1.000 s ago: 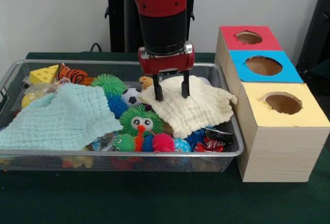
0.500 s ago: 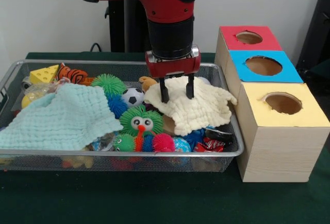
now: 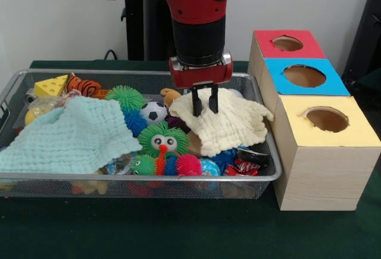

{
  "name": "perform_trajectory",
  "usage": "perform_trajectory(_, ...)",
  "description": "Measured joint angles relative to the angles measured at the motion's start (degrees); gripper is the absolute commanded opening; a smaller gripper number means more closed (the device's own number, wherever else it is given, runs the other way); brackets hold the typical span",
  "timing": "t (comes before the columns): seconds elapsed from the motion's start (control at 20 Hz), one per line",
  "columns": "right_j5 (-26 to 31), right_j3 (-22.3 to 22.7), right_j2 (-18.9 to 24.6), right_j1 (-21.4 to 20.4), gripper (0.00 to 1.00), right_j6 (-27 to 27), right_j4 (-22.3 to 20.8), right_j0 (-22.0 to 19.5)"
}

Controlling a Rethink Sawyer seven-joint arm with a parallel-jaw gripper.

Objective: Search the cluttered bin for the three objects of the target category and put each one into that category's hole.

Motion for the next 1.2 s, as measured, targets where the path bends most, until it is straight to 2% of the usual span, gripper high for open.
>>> perform_trajectory(0.45, -0.04, 0.79, 0.0, -1.13, 0.0, 0.0, -0.04, 0.07)
perform_trajectory(0.55, -0.05, 1.62, -0.02, -2.58, 0.0, 0.0, 0.01, 0.27)
perform_trajectory(0.6, 0.5, 2.93, -0.02, -4.99, 0.0, 0.0, 0.47, 0.54)
perform_trajectory(0.75, 1.68, 3.86, -0.02, -7.05, 0.0, 0.0, 0.92, 0.67)
perform_trajectory(0.85, 4.97, 4.49, -0.03, -10.01, 0.0, 0.0, 1.32, 0.67)
perform_trajectory(1.2, 14.54, 4.12, 0.01, -14.18, 0.0, 0.0, 1.48, -0.41)
